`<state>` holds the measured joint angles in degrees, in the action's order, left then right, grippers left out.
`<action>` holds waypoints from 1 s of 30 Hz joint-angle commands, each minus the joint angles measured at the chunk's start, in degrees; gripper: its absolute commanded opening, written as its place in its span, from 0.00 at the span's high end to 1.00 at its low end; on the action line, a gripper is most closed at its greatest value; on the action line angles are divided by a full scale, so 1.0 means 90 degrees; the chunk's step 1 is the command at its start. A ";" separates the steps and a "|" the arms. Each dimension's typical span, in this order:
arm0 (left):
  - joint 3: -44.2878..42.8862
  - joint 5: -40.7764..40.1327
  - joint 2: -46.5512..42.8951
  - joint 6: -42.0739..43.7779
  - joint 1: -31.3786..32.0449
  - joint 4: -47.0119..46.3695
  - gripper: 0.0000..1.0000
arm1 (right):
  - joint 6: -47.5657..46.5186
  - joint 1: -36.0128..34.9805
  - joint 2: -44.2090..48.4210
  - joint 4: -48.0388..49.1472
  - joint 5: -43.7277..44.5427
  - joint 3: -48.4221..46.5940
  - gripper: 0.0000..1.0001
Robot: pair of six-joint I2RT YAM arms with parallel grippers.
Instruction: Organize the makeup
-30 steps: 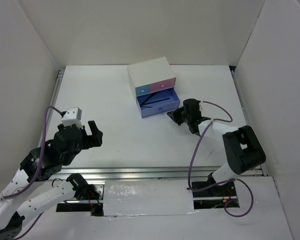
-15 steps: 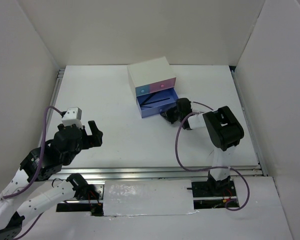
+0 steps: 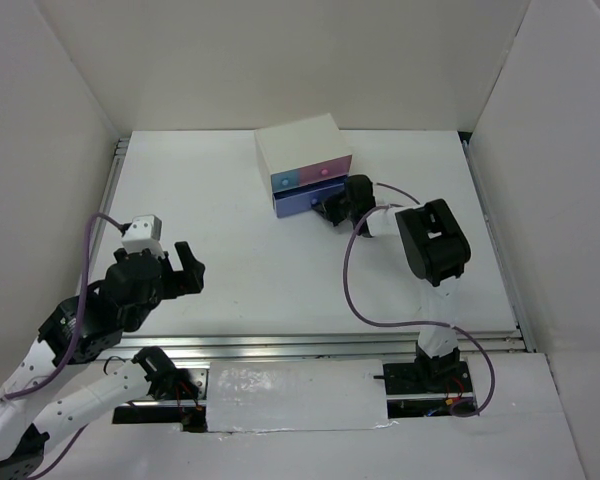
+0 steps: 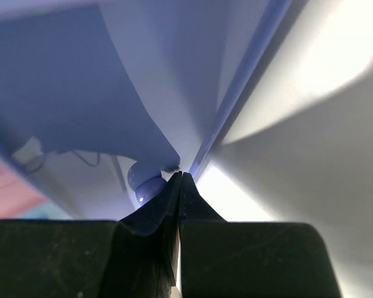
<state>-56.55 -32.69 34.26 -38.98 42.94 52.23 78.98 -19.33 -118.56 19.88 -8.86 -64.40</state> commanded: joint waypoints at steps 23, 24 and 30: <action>0.0024 -0.0059 0.0129 0.0103 -0.0015 -0.0275 0.01 | -0.0659 0.0322 0.1410 0.1073 -0.0081 0.0999 0.87; 0.0024 -0.0098 0.0206 0.0093 -0.0025 -0.0276 0.01 | -0.1066 0.0332 0.1725 0.0956 -0.0012 0.1187 0.80; -0.0103 -0.0069 0.0724 0.0113 -0.0482 -0.0178 0.01 | -0.3116 0.0293 0.4499 -0.1395 0.0545 0.1794 0.45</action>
<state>-56.55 -32.71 38.94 -39.00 40.84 52.27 64.07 -16.82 -87.90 15.11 -7.57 -48.27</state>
